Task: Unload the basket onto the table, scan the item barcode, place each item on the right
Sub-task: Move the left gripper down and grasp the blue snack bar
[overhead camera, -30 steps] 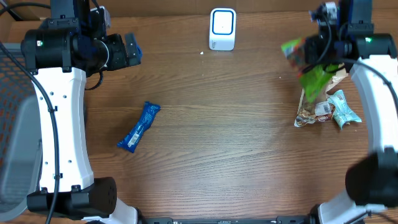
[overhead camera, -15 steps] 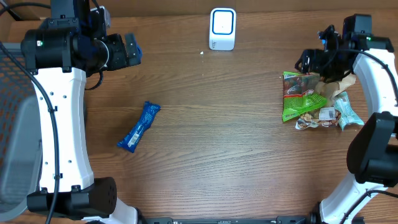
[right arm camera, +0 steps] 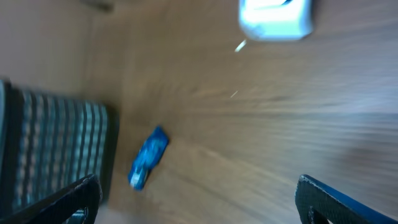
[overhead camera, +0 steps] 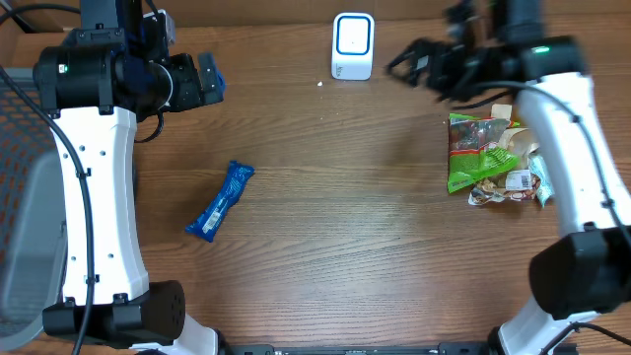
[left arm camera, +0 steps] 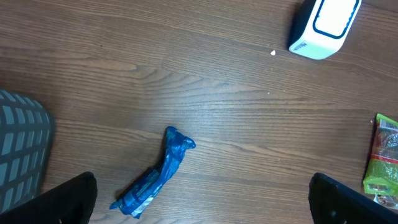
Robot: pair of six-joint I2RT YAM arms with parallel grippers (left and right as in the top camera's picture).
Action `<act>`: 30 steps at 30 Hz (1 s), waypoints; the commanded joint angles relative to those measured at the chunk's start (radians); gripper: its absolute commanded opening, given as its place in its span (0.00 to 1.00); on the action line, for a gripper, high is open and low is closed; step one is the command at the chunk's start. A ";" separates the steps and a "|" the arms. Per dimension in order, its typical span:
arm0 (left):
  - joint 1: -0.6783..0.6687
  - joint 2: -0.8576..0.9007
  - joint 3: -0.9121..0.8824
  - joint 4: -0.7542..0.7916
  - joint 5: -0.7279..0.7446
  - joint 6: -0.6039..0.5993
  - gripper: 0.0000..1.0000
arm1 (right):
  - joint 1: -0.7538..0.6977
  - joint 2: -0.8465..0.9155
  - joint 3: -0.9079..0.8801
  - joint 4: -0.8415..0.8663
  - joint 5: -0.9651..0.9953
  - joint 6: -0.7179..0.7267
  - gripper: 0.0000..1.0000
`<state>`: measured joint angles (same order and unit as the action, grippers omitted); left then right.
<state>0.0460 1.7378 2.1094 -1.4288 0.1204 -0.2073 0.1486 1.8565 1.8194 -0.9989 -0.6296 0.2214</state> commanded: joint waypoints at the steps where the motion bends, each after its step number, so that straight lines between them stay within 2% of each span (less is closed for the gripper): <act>1: 0.000 0.002 0.014 0.000 0.003 -0.006 0.99 | 0.118 0.023 -0.052 0.011 0.100 0.021 1.00; 4: 0.000 0.002 0.014 0.000 0.003 -0.006 1.00 | 0.216 0.043 -0.088 0.036 0.273 0.102 1.00; 9: 0.000 0.002 0.014 0.000 0.003 -0.006 1.00 | 0.250 0.053 -0.092 0.048 0.352 0.131 1.00; 12: 0.000 0.002 0.014 0.008 0.008 -0.011 1.00 | 0.219 0.053 -0.090 0.051 0.352 0.131 1.00; 17: -0.001 0.002 0.014 0.003 0.031 -0.091 1.00 | 0.109 0.053 -0.090 0.014 0.328 0.122 1.00; 18: -0.005 0.002 0.011 -0.013 0.087 -0.082 0.90 | 0.077 0.053 -0.090 0.004 0.328 0.122 1.00; 19: -0.017 0.003 0.002 -0.019 0.112 -0.076 0.85 | 0.055 0.053 -0.090 -0.001 0.328 0.122 1.00; 21: -0.052 0.005 -0.016 -0.026 0.106 -0.077 0.83 | 0.030 0.053 -0.090 -0.004 0.323 0.121 1.00; 26: -0.236 0.006 -0.143 -0.041 -0.056 -0.158 0.96 | -0.015 0.053 -0.090 -0.001 0.315 0.119 1.00; 30: -0.352 0.006 -0.270 -0.032 -0.132 -0.241 1.00 | -0.015 0.053 -0.090 -0.002 0.315 0.095 1.00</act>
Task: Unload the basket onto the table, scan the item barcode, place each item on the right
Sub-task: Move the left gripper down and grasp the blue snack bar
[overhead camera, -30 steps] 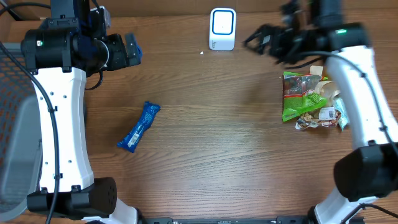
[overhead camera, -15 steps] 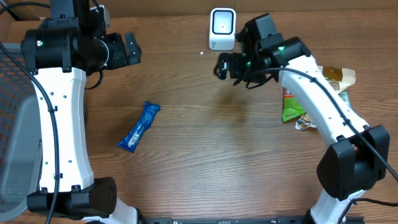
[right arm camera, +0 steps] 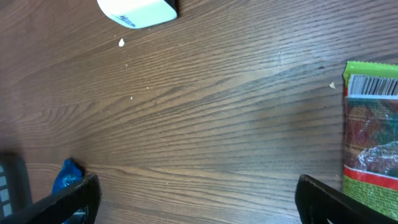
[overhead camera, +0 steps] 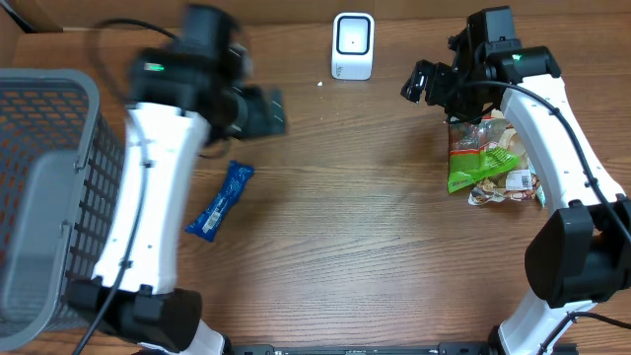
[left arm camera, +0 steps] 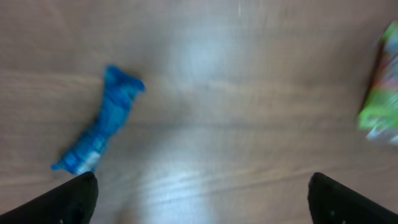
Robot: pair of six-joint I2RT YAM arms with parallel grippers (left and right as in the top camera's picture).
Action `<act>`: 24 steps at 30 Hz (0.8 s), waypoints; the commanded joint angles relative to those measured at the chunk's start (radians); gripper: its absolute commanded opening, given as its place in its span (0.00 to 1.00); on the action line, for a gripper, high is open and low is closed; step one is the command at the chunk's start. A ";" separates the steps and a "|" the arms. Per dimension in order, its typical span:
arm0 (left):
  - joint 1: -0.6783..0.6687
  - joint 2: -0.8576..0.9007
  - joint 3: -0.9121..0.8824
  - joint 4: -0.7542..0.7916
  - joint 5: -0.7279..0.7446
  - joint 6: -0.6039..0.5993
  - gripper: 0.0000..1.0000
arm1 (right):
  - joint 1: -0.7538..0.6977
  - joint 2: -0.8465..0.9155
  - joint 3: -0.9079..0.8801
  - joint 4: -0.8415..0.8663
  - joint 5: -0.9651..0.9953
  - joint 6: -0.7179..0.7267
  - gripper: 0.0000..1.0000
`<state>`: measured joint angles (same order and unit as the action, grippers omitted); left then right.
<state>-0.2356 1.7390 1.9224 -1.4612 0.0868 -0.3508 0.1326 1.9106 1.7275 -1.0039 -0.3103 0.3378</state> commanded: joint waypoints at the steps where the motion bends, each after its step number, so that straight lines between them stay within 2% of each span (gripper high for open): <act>1: -0.085 0.005 -0.112 0.011 -0.101 -0.108 1.00 | 0.001 -0.001 0.002 0.001 -0.005 -0.024 1.00; 6: -0.098 0.006 -0.394 0.226 -0.098 -0.092 1.00 | 0.003 -0.001 0.001 -0.020 -0.004 -0.024 1.00; 11: -0.064 0.007 -0.554 0.310 -0.117 -0.074 1.00 | 0.003 -0.001 0.001 -0.027 -0.005 -0.031 1.00; 14: -0.002 0.007 -0.592 0.266 -0.218 -0.076 1.00 | 0.003 -0.001 0.001 -0.027 -0.005 -0.031 1.00; 19: 0.096 -0.012 -0.559 0.272 -0.137 -0.042 0.98 | 0.003 -0.001 0.001 -0.031 -0.004 -0.031 1.00; 24: 0.105 -0.011 -0.600 0.289 -0.202 -0.011 0.94 | 0.003 -0.001 0.001 -0.030 -0.004 -0.031 1.00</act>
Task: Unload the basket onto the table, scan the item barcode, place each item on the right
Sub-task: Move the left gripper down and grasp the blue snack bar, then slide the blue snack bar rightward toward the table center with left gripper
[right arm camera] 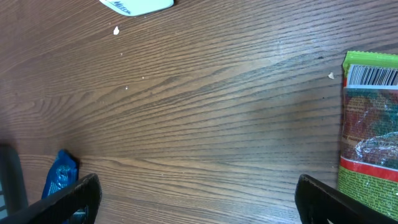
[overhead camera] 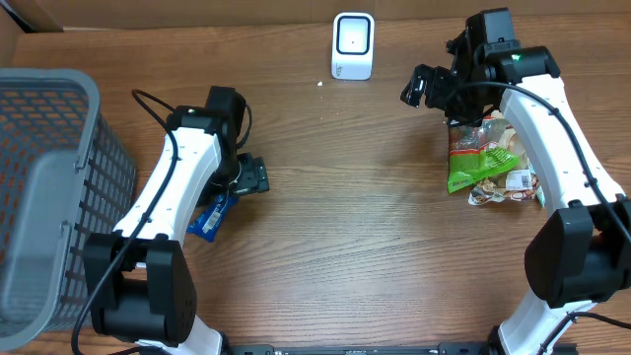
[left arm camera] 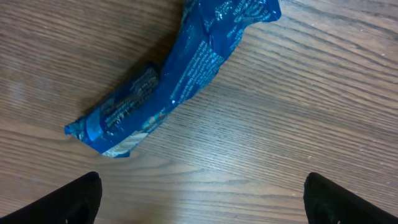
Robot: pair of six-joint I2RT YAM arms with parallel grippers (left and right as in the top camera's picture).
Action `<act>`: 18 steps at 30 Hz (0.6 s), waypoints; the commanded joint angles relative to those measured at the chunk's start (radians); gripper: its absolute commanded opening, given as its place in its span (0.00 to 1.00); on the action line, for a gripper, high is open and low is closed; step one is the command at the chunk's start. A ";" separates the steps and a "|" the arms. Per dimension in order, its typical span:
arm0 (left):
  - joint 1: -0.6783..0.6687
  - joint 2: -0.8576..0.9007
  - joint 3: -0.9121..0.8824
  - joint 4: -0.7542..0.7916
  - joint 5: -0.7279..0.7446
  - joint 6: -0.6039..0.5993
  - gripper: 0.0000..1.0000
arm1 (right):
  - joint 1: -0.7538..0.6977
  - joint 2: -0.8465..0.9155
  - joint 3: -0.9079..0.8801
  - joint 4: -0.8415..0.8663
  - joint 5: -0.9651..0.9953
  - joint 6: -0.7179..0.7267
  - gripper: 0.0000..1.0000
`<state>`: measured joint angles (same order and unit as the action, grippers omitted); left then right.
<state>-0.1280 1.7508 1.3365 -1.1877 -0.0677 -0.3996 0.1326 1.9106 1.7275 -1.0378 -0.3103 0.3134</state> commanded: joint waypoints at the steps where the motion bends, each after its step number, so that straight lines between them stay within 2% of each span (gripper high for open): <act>1: -0.003 -0.023 -0.032 0.029 -0.068 0.037 0.94 | 0.003 -0.001 0.001 0.004 -0.004 -0.007 1.00; 3: -0.002 -0.023 -0.117 0.095 -0.134 0.032 0.93 | 0.003 -0.001 0.001 0.004 -0.004 -0.007 1.00; 7: 0.010 -0.023 -0.187 0.167 -0.174 0.019 0.89 | 0.003 -0.001 0.001 0.004 -0.004 -0.007 1.00; 8: 0.012 -0.023 -0.195 0.180 -0.178 0.013 0.86 | 0.003 -0.001 0.001 0.005 -0.004 -0.007 1.00; 9: 0.012 -0.023 -0.204 0.200 -0.179 0.006 0.75 | 0.003 -0.001 0.001 0.006 -0.004 -0.007 1.00; 11: 0.011 -0.023 -0.224 0.236 -0.178 -0.027 0.59 | 0.003 -0.001 0.001 0.008 -0.004 -0.007 1.00; 15: -0.001 -0.022 -0.289 0.328 -0.145 -0.089 0.51 | 0.003 -0.001 0.001 0.006 -0.004 -0.007 1.00; 18: -0.016 -0.021 -0.320 0.365 -0.109 -0.089 0.47 | 0.003 -0.001 0.001 0.006 -0.004 -0.007 1.00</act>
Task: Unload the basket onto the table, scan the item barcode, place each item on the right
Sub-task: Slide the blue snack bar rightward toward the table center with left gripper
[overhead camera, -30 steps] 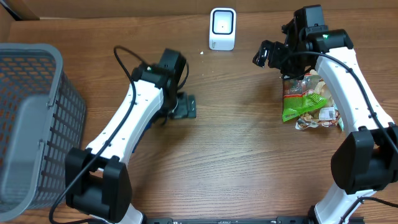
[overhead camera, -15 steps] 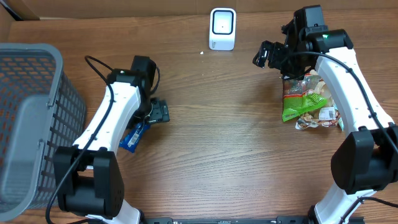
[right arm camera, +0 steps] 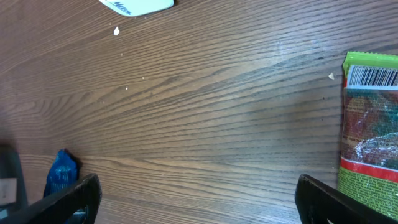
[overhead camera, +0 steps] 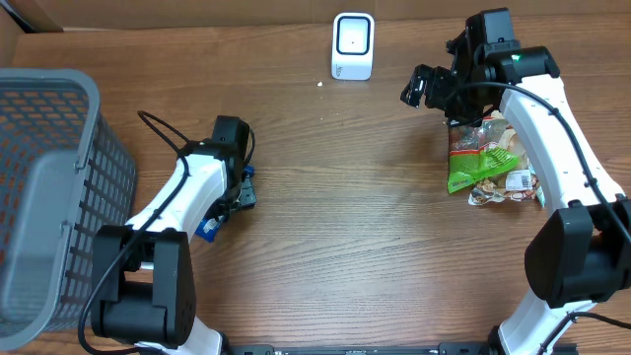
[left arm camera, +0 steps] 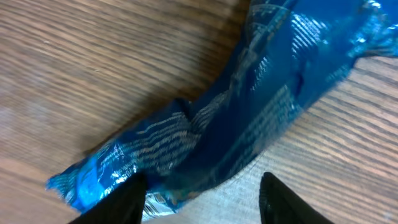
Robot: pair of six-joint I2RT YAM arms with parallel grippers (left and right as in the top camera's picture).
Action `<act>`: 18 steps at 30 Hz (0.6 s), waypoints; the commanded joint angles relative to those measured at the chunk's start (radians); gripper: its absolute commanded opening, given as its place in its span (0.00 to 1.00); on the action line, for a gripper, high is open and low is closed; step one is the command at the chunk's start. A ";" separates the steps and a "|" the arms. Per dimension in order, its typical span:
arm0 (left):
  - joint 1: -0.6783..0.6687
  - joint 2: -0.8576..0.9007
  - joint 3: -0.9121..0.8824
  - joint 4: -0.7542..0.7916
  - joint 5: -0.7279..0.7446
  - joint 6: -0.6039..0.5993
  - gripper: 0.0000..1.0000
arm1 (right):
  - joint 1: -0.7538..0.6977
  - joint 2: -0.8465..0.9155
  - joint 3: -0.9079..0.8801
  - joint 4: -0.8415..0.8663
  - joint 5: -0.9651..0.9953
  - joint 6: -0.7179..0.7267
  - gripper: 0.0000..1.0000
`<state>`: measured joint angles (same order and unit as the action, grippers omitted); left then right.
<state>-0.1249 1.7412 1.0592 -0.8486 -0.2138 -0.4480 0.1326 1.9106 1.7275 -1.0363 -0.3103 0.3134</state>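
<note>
A blue snack packet (left arm camera: 236,124) lies on the wooden table and fills the left wrist view; only its ends (overhead camera: 206,231) show overhead. My left gripper (left arm camera: 205,202) is down on it, open, one finger (left arm camera: 134,199) at the packet's lower edge, the other on bare wood. The white barcode scanner (overhead camera: 352,45) stands at the far edge of the table. My right gripper (overhead camera: 426,85) hangs open and empty, high up to the right of the scanner.
A grey mesh basket (overhead camera: 44,187) stands at the left edge. A pile of snack packets, topped by a green one (overhead camera: 473,163), lies under the right arm; its barcode end (right arm camera: 370,78) shows in the right wrist view.
My left gripper has come down onto the blue packet, which now fills its view, and its fingers stand closer together. The right arm has not moved.
My left arm was raised at the back left, far from the blue packet. Then it was nearer the packet, then just above it, and now down on it. The right gripper drew back beside the snack pile and has stayed open there.
</note>
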 commanded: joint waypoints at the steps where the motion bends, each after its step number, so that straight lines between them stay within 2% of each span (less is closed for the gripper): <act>1: -0.025 -0.011 -0.049 0.032 0.048 -0.040 0.41 | 0.003 -0.001 0.001 0.005 -0.004 -0.007 1.00; 3: -0.035 -0.011 -0.056 0.036 0.094 -0.040 0.30 | 0.003 -0.001 0.001 0.005 -0.004 -0.007 1.00; 4: -0.042 -0.011 -0.056 0.035 0.136 -0.038 0.21 | 0.003 -0.001 0.001 0.005 -0.005 -0.007 1.00; 6: -0.057 -0.012 -0.050 0.035 0.231 -0.027 0.16 | 0.003 -0.001 0.001 0.005 -0.005 -0.007 1.00; 12: -0.143 -0.012 0.080 0.035 0.565 0.051 0.18 | 0.003 -0.001 0.001 0.001 -0.005 -0.006 1.00; 15: -0.195 -0.012 0.184 0.060 0.708 0.064 0.22 | 0.003 -0.001 0.001 -0.001 -0.005 -0.006 1.00; 17: -0.219 -0.012 0.246 0.060 0.735 0.099 0.26 | 0.003 -0.001 0.001 -0.006 -0.005 -0.006 1.00; 18: -0.229 -0.012 0.296 0.037 0.709 0.115 0.32 | 0.003 -0.001 0.001 -0.010 -0.005 -0.006 1.00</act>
<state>-0.3225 1.7412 1.2366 -0.7898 0.3717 -0.4053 0.1326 1.9106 1.7275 -1.0424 -0.3107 0.3134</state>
